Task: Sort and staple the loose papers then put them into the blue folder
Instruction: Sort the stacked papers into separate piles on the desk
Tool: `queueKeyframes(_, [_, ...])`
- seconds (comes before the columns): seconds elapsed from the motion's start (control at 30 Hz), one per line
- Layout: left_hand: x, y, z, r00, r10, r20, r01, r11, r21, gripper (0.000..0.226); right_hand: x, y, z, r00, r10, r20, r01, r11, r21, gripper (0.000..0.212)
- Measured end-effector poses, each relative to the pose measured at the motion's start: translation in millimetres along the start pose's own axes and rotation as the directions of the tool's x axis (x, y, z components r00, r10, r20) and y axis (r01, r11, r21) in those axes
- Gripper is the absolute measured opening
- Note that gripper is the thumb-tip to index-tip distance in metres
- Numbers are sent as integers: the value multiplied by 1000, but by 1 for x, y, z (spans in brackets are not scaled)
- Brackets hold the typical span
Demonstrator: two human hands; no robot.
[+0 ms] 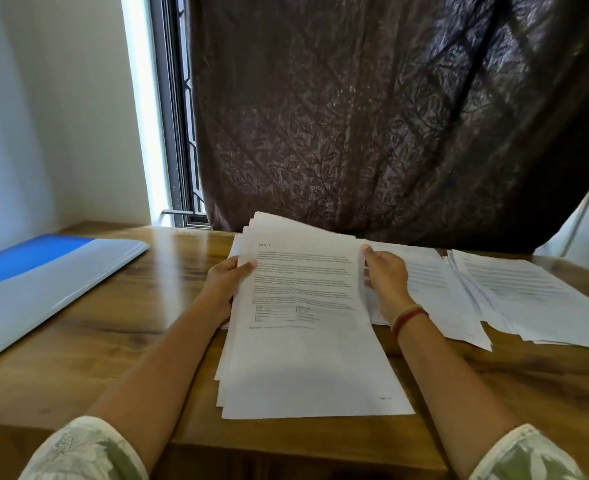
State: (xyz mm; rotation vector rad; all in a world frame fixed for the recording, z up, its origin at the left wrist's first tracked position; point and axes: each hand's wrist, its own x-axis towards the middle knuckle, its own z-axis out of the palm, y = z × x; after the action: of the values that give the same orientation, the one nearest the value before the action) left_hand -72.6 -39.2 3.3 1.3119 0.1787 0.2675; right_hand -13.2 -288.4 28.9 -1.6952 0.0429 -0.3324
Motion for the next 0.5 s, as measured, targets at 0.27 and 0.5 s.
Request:
queueKeyframes(0.27, [2, 4, -10, 967, -113, 229, 155, 973, -174, 60, -2, -4, -9, 984, 74, 160, -120, 946, 302, 23])
queueKeyframes(0.5, [6, 3, -11, 956, -173, 235, 211, 966, -146, 38, -2, -7, -12, 996, 35, 87, -69, 903, 424, 5])
